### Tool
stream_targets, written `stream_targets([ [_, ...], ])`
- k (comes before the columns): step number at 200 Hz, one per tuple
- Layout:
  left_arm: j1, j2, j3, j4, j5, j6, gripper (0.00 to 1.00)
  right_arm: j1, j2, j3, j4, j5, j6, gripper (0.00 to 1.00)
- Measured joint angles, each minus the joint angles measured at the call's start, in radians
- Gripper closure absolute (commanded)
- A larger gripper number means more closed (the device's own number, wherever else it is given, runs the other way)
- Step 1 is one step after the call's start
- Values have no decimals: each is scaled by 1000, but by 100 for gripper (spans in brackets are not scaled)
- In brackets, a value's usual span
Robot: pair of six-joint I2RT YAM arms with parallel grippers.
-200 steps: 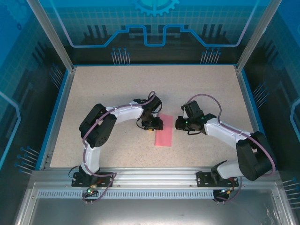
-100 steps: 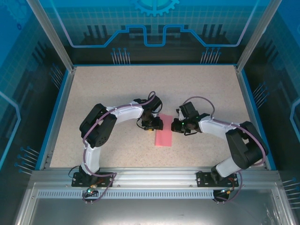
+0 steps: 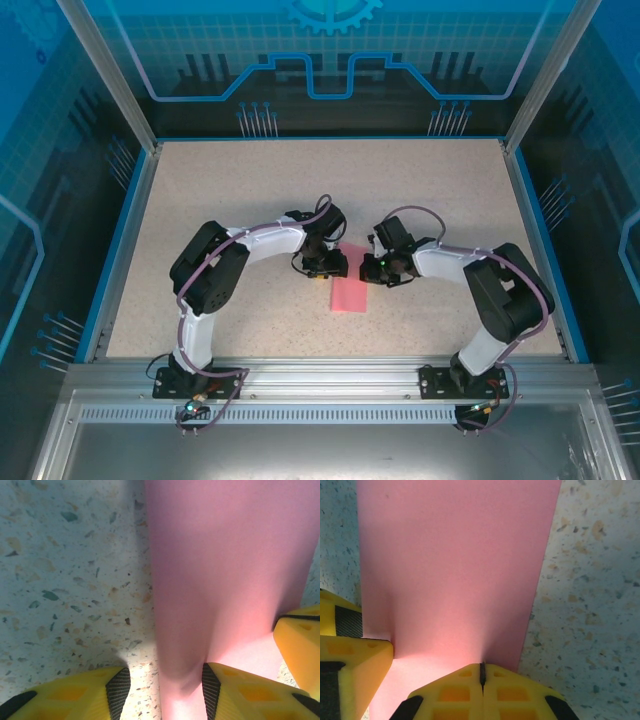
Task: Fold a paper plane with a square sheet of paper (fold left side to right side)
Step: Hold the square sheet of paper at the center of the table.
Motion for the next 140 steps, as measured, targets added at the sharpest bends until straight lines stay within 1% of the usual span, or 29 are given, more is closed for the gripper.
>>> stream_targets([
  [51, -1, -24, -18, 22, 5, 1, 44, 0, 11, 15, -21, 0, -27, 100],
  [77, 1, -60, -60, 71, 8, 2, 45, 0, 14, 21, -29, 0, -32, 100],
  [91, 6, -85, -82, 90, 10, 1, 49, 0, 14, 22, -32, -1, -33, 100],
  [114, 10, -123, -98, 127, 32, -3, 61, 0, 17, 26, -36, -1, -36, 100],
  [140, 10, -129, -105, 192, 91, -7, 74, 0, 18, 27, -38, -1, -36, 100],
])
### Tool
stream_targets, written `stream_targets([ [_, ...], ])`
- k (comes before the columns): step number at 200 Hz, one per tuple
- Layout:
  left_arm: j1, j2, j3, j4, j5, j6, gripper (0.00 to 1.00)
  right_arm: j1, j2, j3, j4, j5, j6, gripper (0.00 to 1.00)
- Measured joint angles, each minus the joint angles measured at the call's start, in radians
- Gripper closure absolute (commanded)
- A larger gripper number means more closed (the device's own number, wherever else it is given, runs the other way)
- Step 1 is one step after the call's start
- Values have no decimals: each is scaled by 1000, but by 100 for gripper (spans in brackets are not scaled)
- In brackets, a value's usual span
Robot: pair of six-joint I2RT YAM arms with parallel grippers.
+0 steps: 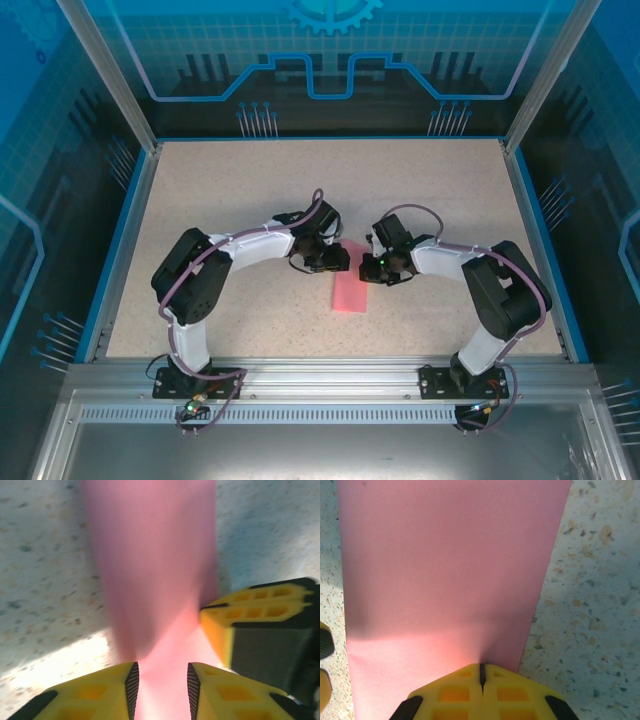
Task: Fold a paper plane with a square sheet of paper (fold left side to right side)
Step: Hold the square sheet of paper at the center of the table, then first fold the square sheet of paper in half at the center of the table.
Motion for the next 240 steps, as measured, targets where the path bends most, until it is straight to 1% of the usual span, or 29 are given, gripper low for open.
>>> stream_targets([
  [15, 0, 1, -10, 37, 39, -8, 78, 0, 0, 1, -1, 0, 0, 100],
  [52, 0, 45, -11, 99, 95, -20, 79, 0, 2, 5, -7, 0, 0, 100],
  [95, 3, 100, -13, 102, 93, -19, 79, 0, 8, 13, -16, 0, -7, 100],
  [136, 20, 101, -30, 102, 86, -16, 79, 0, 15, 26, -37, 0, -18, 100],
  [160, 34, 101, -48, 123, 101, -14, 79, 2, 22, 34, -41, -2, -22, 100],
  [195, 56, 80, -82, 147, 117, 5, 78, 6, 28, 39, -40, -5, -26, 100],
  [240, 94, 23, -137, 133, 97, 31, 78, 6, 28, 39, -40, -6, -26, 100],
])
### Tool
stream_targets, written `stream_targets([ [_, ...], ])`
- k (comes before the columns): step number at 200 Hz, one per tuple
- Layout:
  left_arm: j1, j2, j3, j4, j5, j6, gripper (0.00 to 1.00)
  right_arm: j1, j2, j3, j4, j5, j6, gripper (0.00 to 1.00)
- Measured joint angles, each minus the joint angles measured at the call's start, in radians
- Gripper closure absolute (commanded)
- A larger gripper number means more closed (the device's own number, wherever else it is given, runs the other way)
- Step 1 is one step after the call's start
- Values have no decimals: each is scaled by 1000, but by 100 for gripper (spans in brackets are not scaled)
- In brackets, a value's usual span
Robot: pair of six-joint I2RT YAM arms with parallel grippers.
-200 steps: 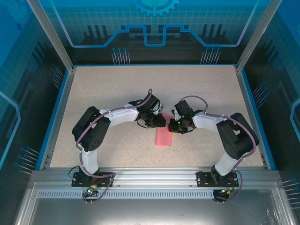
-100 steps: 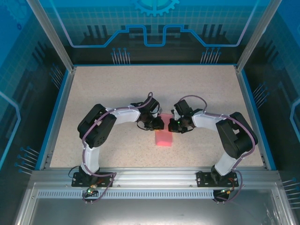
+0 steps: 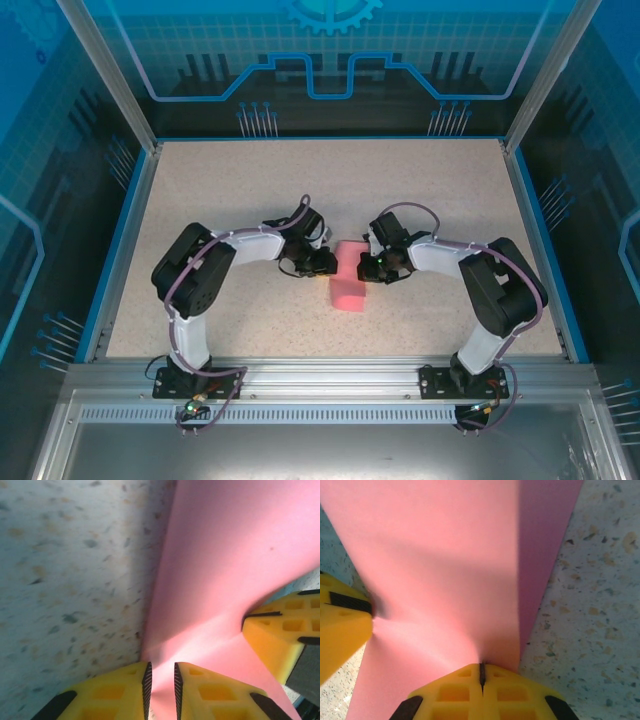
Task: Fold a paper plane with a square sheet of paper (fold left side to right side)
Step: First fold the square sheet of paper in half at the center of the table, then hold the square sheet of paper at the center of the table.
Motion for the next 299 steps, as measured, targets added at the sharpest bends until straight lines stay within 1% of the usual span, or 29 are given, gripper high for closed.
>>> stream_targets([
  [21, 3, -34, -22, 7, 5, 0, 77, 0, 0, 0, 0, 0, 0, 100],
  [42, -14, -51, -23, 38, 26, 0, 76, 0, 0, 0, 0, -1, 0, 100],
  [84, -66, -24, -2, 71, 47, -2, 76, 0, 0, 0, 2, -1, 0, 100],
  [123, -68, 36, 6, 85, 50, -4, 75, 0, -1, 0, 3, -2, 0, 100],
  [179, -67, 37, -3, 96, 51, -4, 75, -3, -29, -9, -3, -3, -10, 100],
  [208, -67, 37, -3, 97, 50, -4, 75, -28, -82, -10, 11, -45, -11, 100],
  [223, -67, 37, -3, 97, 50, -5, 75, -39, -85, -2, 29, -68, -13, 100],
  [250, -67, 37, -3, 97, 49, -4, 75, -40, -47, 42, 56, -100, -14, 100],
  [299, -67, 37, -4, 97, 49, -4, 75, -40, 103, 111, 108, -132, -7, 100],
])
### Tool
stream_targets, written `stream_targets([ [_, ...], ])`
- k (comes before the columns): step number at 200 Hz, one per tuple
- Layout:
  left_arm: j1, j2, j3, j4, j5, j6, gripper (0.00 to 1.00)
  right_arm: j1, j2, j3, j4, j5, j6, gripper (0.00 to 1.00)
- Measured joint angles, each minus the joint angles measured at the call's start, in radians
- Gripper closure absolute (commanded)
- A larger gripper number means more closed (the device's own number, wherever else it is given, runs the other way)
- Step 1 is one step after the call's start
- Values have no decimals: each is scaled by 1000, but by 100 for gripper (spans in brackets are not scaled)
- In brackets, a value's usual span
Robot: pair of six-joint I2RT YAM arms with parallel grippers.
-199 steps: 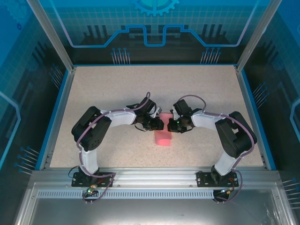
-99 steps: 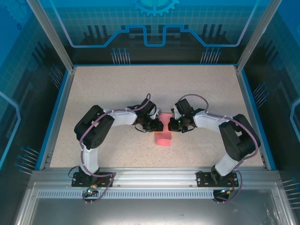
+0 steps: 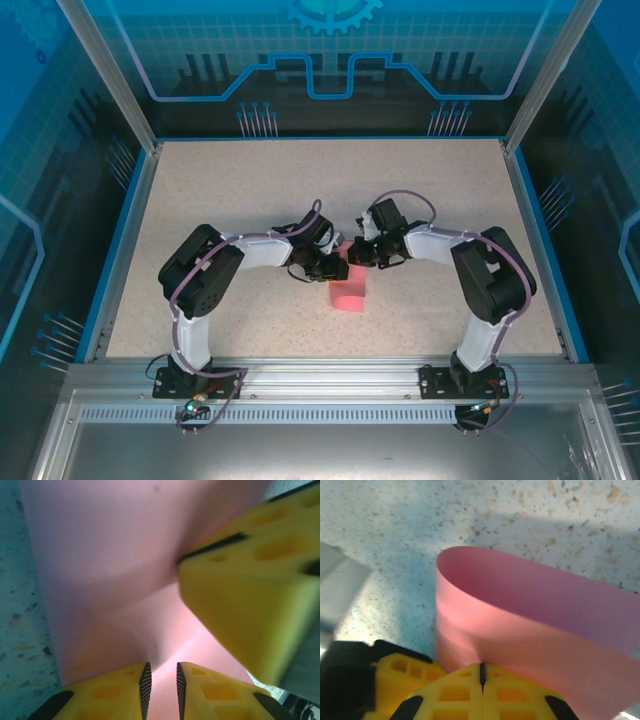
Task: Fold a paper plane with a square sheet of paper (fold left side to right side)
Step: Hold the square sheet of paper at the center of the table, then first fold the square sheet of paper in half at the center of the table.
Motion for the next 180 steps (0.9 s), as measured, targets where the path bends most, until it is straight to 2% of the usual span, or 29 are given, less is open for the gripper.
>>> stream_targets([
  [107, -39, -81, -122, 83, -20, 82, 75, 0, 53, 29, -38, -5, 27, 100],
  [180, -78, -147, -209, 108, -19, 85, 75, 0, 53, 26, -35, -8, 42, 100],
])
